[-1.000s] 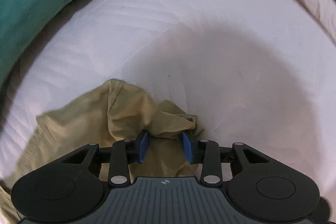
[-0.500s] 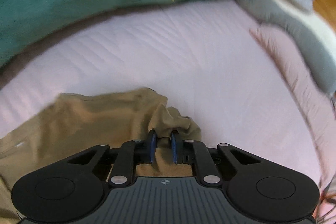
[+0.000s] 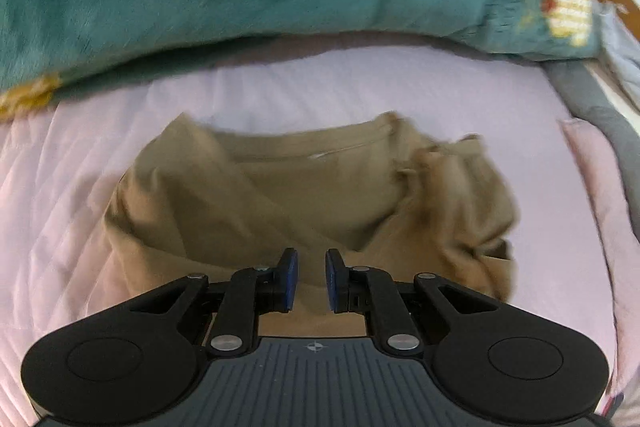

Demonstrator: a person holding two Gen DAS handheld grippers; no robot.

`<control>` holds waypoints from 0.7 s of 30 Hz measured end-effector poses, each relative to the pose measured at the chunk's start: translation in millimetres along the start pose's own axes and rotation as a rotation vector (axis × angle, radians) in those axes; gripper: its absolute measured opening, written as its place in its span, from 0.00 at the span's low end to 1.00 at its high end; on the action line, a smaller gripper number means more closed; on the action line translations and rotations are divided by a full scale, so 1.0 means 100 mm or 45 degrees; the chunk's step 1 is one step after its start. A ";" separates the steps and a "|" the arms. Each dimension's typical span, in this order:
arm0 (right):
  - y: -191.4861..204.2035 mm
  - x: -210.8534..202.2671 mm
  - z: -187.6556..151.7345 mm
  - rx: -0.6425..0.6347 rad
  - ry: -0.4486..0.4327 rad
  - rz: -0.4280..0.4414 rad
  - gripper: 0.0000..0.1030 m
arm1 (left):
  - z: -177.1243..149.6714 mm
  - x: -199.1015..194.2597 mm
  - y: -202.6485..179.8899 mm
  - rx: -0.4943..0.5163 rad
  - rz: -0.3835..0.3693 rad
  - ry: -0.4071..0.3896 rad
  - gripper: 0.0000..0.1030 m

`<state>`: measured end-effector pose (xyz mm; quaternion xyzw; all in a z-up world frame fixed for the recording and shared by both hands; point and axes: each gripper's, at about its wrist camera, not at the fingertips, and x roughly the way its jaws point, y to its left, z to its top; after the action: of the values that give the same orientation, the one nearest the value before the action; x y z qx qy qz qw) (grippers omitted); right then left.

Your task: Fold clothes

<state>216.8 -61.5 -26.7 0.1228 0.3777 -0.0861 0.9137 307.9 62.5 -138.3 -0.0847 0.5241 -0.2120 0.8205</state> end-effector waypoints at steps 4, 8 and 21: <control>-0.14 -0.13 -0.08 0.072 -0.022 -0.102 0.28 | 0.16 -0.09 -0.39 0.120 -0.087 -0.057 0.22; -0.45 -0.06 0.05 0.167 0.002 -0.174 0.37 | 0.34 0.05 -0.90 0.246 -0.122 -0.036 0.38; -0.79 0.23 -0.01 0.233 0.090 -0.096 0.41 | 0.28 0.71 -1.45 0.480 0.121 0.103 0.46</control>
<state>212.8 -138.5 -56.3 0.1943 0.4047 -0.1500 0.8809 320.9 -100.8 -132.6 0.1039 0.5111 -0.2707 0.8091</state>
